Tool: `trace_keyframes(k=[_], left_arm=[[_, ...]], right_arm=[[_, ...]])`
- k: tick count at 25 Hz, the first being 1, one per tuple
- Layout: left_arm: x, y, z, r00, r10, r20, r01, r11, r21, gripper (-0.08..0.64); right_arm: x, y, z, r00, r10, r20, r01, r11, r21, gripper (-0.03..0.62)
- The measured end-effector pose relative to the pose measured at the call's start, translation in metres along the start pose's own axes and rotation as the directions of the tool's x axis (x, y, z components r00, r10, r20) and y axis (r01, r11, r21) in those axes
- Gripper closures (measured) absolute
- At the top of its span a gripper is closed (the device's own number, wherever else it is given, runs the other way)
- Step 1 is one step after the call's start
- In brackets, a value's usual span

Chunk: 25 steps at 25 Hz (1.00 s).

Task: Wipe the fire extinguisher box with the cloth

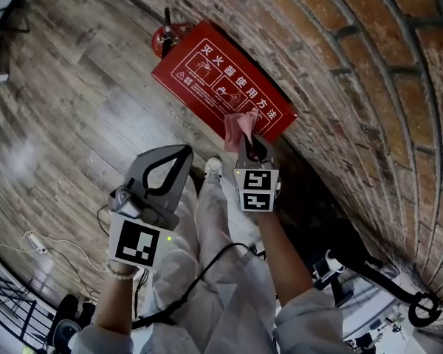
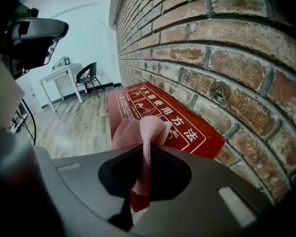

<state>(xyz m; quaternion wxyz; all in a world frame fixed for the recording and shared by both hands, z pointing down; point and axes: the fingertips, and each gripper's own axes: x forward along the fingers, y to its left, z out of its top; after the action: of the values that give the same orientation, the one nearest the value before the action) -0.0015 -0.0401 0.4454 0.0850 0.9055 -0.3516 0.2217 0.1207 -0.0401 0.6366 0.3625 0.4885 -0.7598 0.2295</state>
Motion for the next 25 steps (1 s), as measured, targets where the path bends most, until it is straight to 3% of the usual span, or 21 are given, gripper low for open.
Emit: trace_keyframes(k=[18, 25], left_arm=[[0.01, -0.014, 0.006, 1.0, -0.004, 0.004, 0.004, 1.0, -0.001, 0.561], [-0.007, -0.011, 0.032, 1.0, 0.018, 0.017, -0.018, 0.999, 0.031, 0.561]], right_arm=[[-0.031, -0.037, -0.052, 0.995, -0.075, -0.061, 0.078, 0.995, 0.06, 0.565], [-0.046, -0.025, -0.024, 1.0, -0.006, -0.007, 0.006, 0.998, 0.066, 0.565]])
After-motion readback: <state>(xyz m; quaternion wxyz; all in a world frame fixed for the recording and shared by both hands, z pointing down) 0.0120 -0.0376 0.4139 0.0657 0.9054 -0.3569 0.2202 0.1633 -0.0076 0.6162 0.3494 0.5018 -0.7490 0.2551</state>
